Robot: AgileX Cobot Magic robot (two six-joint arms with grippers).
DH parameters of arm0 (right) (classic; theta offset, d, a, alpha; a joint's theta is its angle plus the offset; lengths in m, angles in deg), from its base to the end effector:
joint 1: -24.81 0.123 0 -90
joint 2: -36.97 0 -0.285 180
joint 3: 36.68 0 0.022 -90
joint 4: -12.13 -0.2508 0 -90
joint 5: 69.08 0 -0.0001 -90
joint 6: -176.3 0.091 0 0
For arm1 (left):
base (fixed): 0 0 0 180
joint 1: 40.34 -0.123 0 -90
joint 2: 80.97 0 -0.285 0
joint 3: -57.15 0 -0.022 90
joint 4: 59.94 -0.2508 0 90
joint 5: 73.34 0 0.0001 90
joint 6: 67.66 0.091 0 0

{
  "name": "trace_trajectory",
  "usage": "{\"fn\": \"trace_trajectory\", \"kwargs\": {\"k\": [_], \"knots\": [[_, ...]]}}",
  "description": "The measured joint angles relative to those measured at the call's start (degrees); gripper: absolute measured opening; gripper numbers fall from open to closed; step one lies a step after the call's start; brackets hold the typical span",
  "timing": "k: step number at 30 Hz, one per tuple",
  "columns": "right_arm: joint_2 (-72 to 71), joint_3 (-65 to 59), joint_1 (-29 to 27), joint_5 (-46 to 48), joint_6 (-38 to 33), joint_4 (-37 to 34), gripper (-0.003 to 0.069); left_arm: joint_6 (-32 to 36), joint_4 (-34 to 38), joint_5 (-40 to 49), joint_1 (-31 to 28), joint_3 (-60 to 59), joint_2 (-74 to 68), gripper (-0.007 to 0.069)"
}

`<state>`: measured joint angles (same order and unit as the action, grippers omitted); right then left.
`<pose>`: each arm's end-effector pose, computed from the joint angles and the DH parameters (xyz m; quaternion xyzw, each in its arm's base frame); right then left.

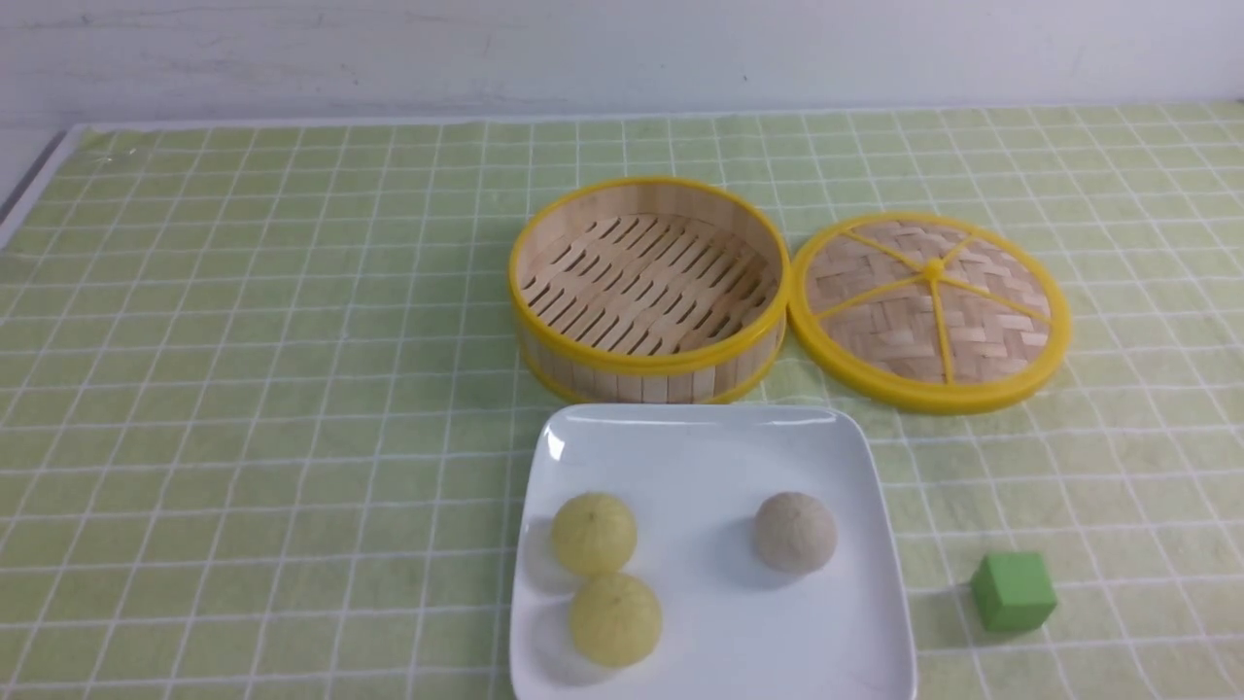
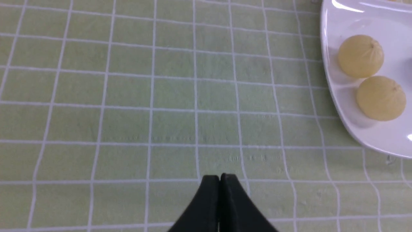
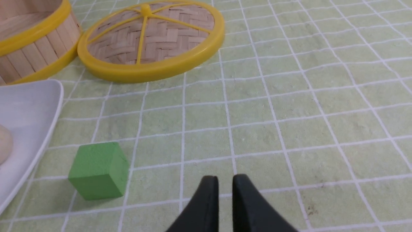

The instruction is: Put the steamed buns into the plate on the green tablecloth.

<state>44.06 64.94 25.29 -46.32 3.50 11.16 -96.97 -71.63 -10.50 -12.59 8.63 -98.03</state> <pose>0.0519 0.0010 0.1714 0.0519 0.8085 0.0465 0.5843 0.0230 0.0064 0.2752 -0.0098 0.8957 -0.1173 0.4289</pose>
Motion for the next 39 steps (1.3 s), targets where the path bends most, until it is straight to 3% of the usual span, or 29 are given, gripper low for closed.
{"fn": "trace_trajectory", "kwargs": {"k": [7, 16, 20, 30, 34, 39], "knots": [[0.00, 0.00, 0.00, 0.00, -2.15, 0.01, 0.0096, -0.06, 1.10, -9.55, 0.00, -0.06, 0.00, 0.0020], [0.00, 0.00, 0.00, 0.00, -2.20, 0.16, 0.0110, -1.65, 0.44, -43.14, 0.00, -6.02, -0.72, 0.0027], [0.00, 0.00, 0.00, 0.00, -2.20, 0.16, 0.0113, -1.65, 0.34, -51.58, 0.00, -9.01, -1.30, 0.0034], [0.00, 0.00, 0.00, 0.00, -2.20, 0.16, 0.0129, -1.49, -0.42, -47.93, 0.00, -9.83, -1.30, 0.0037], [0.00, 0.00, 0.00, 0.00, -2.20, 0.17, 0.0132, 2.67, -1.56, -42.78, -0.47, -10.94, -1.30, 0.0041], [0.00, 0.00, 0.00, 0.00, -2.20, 0.22, 0.0141, 9.97, -0.60, -40.75, -6.62, -13.89, -1.30, 0.0048]]}}
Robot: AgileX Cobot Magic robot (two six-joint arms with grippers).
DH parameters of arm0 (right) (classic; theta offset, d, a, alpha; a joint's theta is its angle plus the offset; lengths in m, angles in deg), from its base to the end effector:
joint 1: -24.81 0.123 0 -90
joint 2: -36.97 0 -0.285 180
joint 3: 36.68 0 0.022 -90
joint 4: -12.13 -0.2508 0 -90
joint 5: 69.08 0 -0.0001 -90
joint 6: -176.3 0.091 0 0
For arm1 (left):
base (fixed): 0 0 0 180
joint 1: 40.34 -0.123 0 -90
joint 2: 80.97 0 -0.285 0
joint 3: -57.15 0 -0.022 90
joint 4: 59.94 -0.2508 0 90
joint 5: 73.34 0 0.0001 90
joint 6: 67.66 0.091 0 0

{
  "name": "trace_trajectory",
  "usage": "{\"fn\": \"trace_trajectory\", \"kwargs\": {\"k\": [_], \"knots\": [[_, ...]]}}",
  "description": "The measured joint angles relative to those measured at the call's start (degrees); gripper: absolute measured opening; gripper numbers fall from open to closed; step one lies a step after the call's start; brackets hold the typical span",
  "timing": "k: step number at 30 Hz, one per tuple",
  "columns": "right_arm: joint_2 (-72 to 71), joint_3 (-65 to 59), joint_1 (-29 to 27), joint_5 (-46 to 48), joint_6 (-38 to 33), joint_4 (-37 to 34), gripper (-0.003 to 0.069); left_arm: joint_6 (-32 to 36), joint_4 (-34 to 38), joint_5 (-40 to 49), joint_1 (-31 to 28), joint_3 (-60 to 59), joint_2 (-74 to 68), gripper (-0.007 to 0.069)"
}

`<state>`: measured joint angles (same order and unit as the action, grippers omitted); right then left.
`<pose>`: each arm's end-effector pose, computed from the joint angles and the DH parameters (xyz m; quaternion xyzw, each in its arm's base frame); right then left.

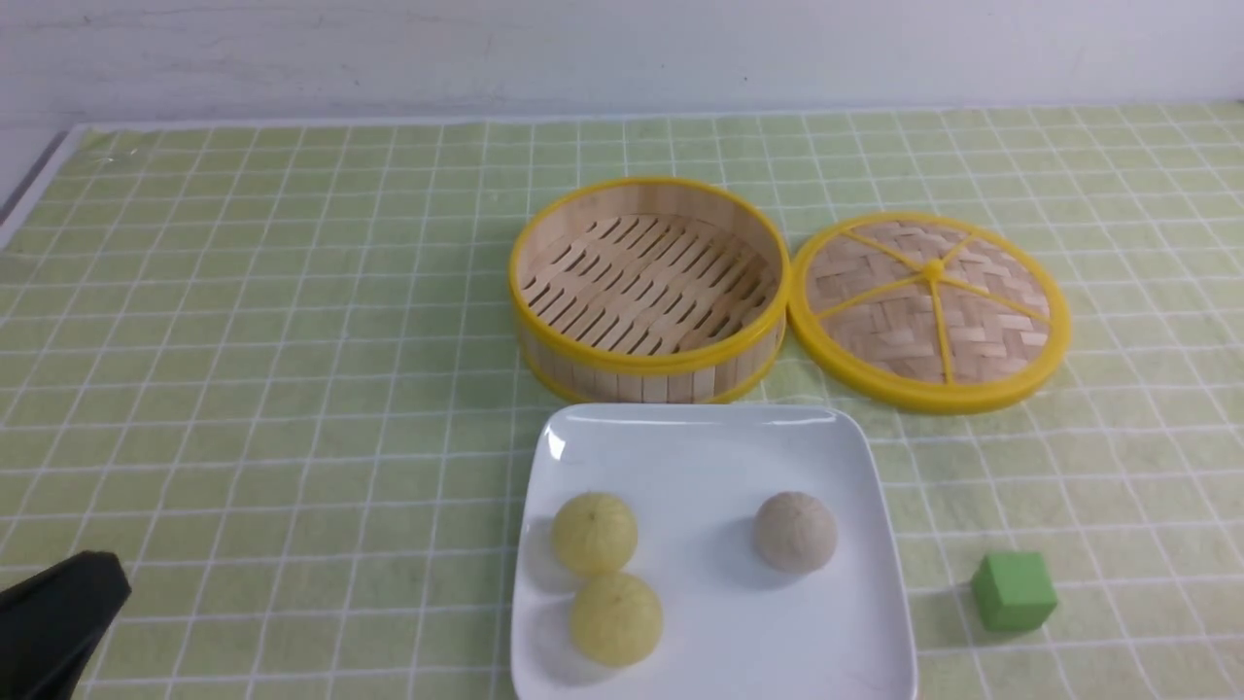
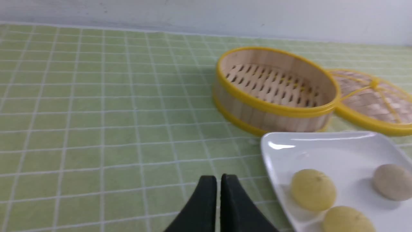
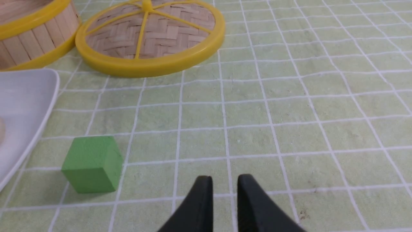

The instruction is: Put the steamed buns into the plate on the green tablecloth.

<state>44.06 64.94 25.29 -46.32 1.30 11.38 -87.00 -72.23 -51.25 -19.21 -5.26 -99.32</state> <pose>0.0519 0.0009 0.1714 0.0354 0.8094 0.0336 0.5852 0.0605 -0.0156 0.2551 0.0646 0.7764 -0.1269 0.6140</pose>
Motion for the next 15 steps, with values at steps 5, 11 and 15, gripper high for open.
{"fn": "trace_trajectory", "kwargs": {"k": [5, 11, 15], "knots": [[0.00, 0.00, 0.00, 0.00, 0.00, 0.00, 0.0148, 7.90, 3.99, -0.71, -11.57, -5.35, 0.13, 0.0054], [0.00, 0.00, 0.00, 0.00, 0.00, 0.00, 0.0153, 10.05, 4.31, -0.76, -18.67, -14.44, 6.98, 0.0055], [0.00, 0.00, 0.00, 0.00, 0.00, 0.00, 0.0157, 10.18, 4.16, -0.49, -19.20, -16.10, 10.79, 0.0057]]}}
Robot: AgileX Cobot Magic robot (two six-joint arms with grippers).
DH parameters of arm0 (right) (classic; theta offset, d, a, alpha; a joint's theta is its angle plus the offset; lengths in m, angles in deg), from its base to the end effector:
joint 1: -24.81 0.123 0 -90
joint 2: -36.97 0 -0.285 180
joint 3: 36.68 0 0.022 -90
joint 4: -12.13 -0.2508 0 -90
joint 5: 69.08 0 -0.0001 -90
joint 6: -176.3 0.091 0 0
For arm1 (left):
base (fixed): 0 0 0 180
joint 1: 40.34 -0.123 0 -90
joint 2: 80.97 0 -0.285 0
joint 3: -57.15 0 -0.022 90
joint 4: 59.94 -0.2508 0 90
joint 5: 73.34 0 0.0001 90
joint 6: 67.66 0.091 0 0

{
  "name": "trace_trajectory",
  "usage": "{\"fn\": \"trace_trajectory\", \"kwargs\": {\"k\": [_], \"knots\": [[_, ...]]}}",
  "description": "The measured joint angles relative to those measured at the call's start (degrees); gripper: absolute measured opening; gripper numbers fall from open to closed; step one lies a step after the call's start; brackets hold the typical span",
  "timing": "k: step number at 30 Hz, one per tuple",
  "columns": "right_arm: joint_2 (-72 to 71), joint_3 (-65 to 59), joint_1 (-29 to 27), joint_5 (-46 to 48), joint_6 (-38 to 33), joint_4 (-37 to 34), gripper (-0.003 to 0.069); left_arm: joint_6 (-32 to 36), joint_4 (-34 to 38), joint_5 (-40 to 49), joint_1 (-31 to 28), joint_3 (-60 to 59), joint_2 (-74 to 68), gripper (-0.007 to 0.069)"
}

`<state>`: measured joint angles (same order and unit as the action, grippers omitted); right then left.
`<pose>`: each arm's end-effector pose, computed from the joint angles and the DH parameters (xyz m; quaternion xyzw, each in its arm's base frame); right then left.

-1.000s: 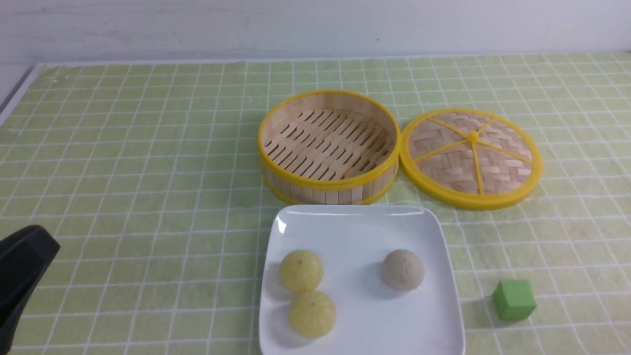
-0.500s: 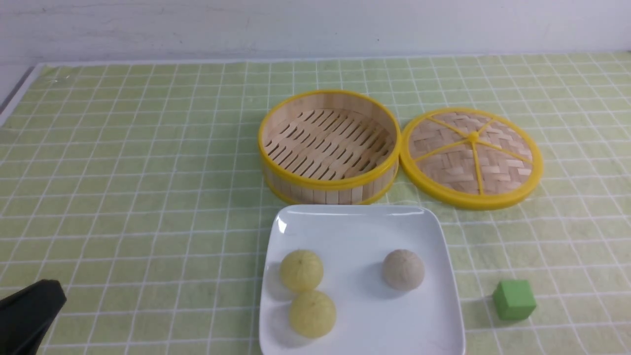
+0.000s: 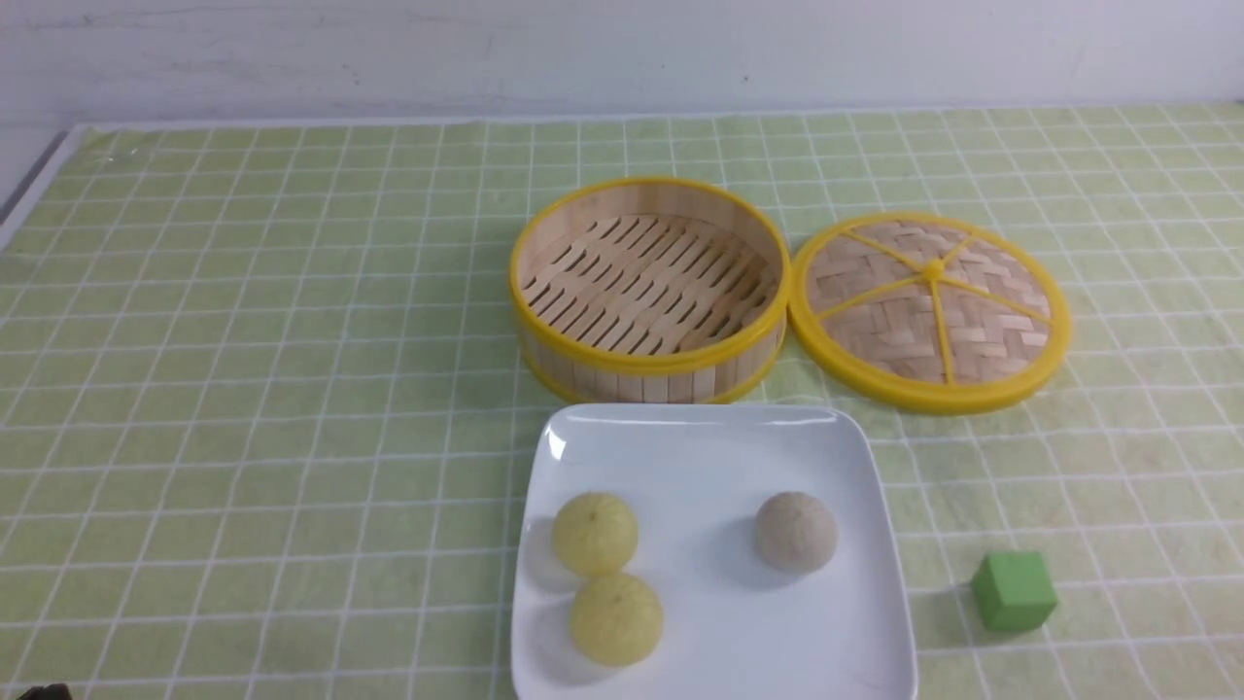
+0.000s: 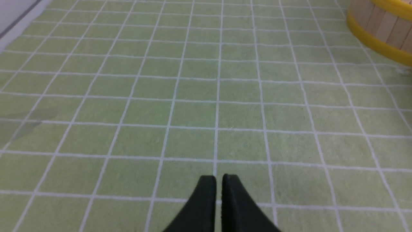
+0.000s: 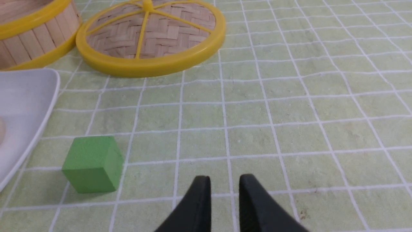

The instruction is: Put the steamed buns into the plate on the green tablecloth.

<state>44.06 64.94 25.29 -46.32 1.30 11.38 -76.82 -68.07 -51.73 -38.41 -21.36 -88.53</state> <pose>0.0519 0.0009 0.1714 0.0354 0.8094 0.0336 0.5852 0.0530 0.0030 0.1722 -0.0130 0.8061 0.0028 0.5916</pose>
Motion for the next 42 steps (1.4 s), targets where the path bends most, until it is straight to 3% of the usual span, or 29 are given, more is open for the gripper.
{"fn": "trace_trajectory", "kwargs": {"k": [9, 42], "knots": [[0.00, 0.00, 0.00, 0.00, -0.21, 0.00, 0.0169, 0.47, 0.45, 0.11, -3.80, 0.00, 0.40, 0.0071], [0.00, 0.00, 0.00, 0.00, -0.47, 0.00, 0.0216, 0.47, -0.44, 0.19, -1.07, 0.00, 0.40, 0.0106]]}}
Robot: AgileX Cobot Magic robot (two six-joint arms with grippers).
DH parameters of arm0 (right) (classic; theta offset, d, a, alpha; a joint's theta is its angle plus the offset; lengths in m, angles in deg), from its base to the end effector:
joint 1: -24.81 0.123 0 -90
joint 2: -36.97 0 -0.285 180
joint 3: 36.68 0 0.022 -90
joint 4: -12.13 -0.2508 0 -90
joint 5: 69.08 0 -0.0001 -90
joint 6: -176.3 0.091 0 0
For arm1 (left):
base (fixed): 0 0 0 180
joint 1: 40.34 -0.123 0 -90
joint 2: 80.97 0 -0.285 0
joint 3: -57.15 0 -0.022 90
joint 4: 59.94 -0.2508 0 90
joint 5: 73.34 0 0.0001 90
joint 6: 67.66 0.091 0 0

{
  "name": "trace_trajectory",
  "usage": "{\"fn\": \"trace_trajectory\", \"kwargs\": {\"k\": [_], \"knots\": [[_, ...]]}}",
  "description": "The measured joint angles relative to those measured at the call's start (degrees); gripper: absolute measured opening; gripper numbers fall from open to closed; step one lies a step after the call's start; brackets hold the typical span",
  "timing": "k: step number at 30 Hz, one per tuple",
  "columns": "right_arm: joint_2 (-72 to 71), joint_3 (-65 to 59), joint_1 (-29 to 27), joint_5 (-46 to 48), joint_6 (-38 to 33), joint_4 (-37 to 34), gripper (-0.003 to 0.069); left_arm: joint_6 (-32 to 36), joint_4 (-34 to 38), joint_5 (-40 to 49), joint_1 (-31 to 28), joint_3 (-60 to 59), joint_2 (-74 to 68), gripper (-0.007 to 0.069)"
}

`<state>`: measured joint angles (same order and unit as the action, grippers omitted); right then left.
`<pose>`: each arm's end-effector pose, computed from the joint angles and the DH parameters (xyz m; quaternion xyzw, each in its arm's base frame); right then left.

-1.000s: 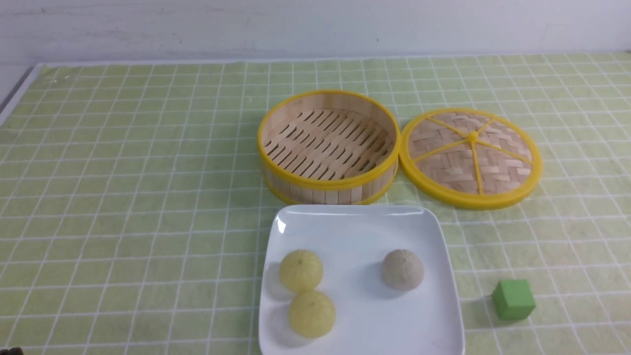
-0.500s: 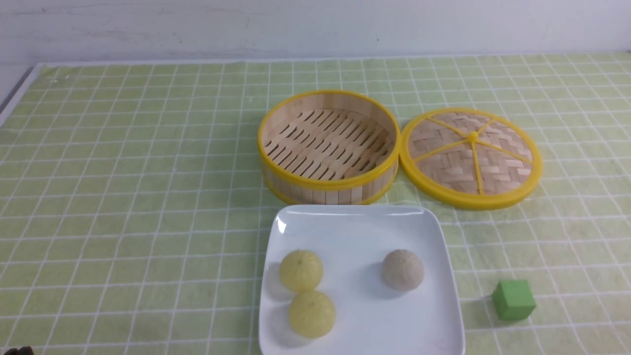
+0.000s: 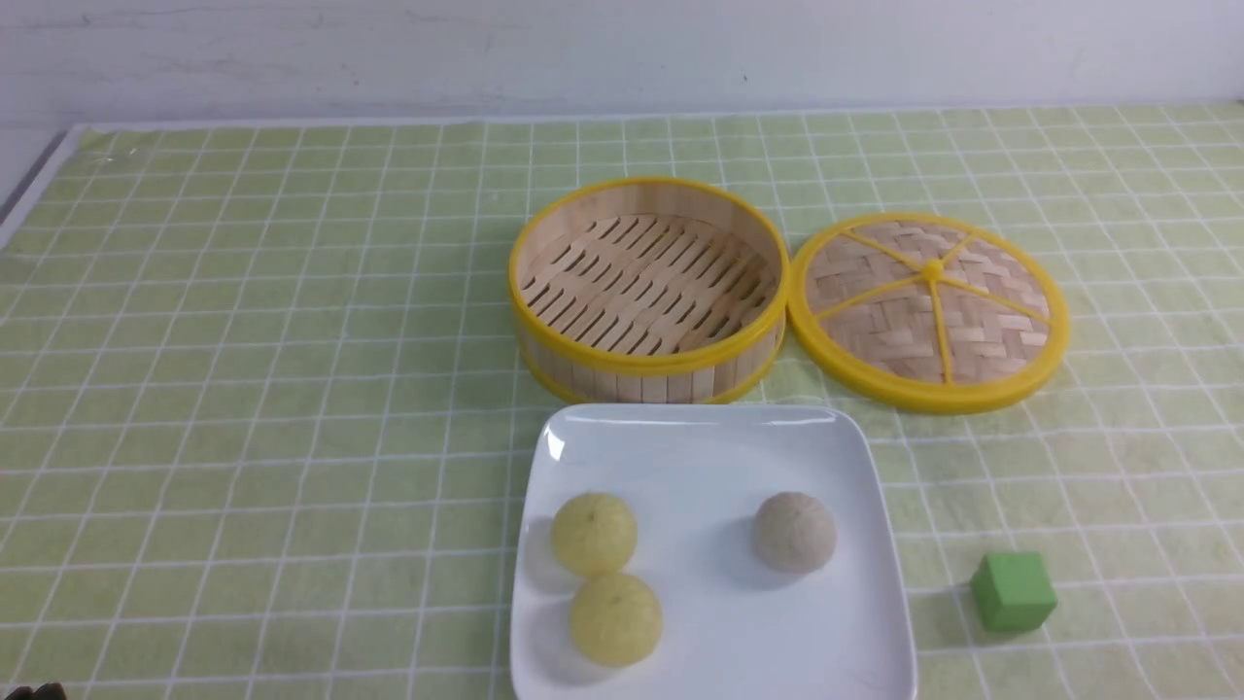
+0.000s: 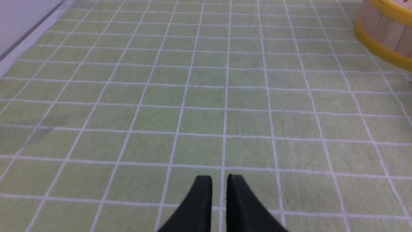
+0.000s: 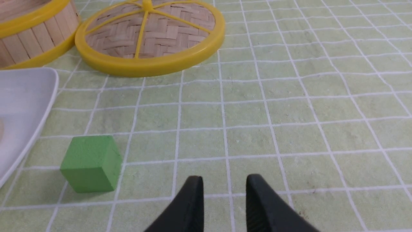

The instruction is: Put the steamed buns into the plate on the green tablecloth.

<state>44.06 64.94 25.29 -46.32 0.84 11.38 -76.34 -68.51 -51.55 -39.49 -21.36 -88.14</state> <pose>0.0519 0.0009 0.1714 0.0321 0.8095 0.0313 0.5853 0.0525 0.0043 0.1724 -0.0155 0.8049 0.0142 0.5931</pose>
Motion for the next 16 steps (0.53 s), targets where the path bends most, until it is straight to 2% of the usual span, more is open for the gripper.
{"fn": "trace_trajectory", "kwargs": {"k": [16], "knots": [[0.00, 0.00, 0.00, 0.00, 0.00, 0.00, 0.0229, 0.00, -0.05, 0.00, 0.00, 0.00, 0.00, 0.0115]]}}
